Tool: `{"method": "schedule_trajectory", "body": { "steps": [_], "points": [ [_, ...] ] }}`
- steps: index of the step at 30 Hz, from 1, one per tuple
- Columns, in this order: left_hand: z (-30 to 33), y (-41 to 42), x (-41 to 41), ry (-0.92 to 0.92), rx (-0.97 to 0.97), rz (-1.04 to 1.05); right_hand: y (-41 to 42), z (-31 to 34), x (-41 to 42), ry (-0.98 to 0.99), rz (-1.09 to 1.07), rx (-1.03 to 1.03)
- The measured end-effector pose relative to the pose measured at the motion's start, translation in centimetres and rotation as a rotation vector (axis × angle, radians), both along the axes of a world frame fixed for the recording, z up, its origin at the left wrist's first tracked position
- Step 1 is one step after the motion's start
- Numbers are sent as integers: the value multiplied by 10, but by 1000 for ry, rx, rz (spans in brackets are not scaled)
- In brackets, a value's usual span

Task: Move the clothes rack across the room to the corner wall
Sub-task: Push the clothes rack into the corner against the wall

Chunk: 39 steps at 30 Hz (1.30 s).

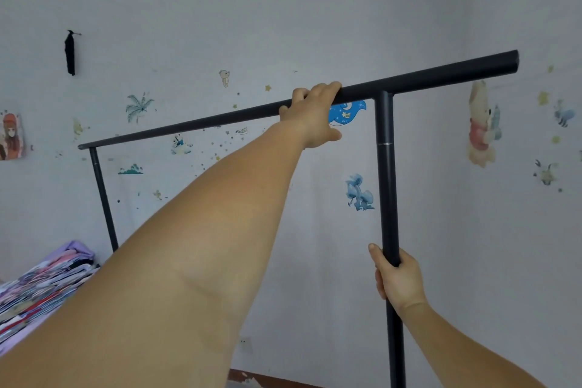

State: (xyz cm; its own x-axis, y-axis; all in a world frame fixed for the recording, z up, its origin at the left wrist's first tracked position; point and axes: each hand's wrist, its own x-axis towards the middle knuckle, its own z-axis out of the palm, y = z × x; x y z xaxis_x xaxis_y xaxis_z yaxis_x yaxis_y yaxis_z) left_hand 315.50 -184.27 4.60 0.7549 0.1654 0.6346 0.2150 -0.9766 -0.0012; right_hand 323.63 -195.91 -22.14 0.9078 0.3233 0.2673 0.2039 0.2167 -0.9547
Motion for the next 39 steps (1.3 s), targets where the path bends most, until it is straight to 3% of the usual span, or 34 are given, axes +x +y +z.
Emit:
{"method": "schedule_trajectory", "body": {
  "steps": [11,16,27,39],
  "points": [
    [7,44,77,-56,191,17,14,3,72,-44,-83,-48],
    [6,81,110,-88,78,-17,19,4,96,-82,-167,-84],
    [10,98,138,-171,200,-55,29,8,109,-138,-366,-107],
    [8,111,184,-217,267,-60,44,10,167,-92,-376,-99]
  ]
}}
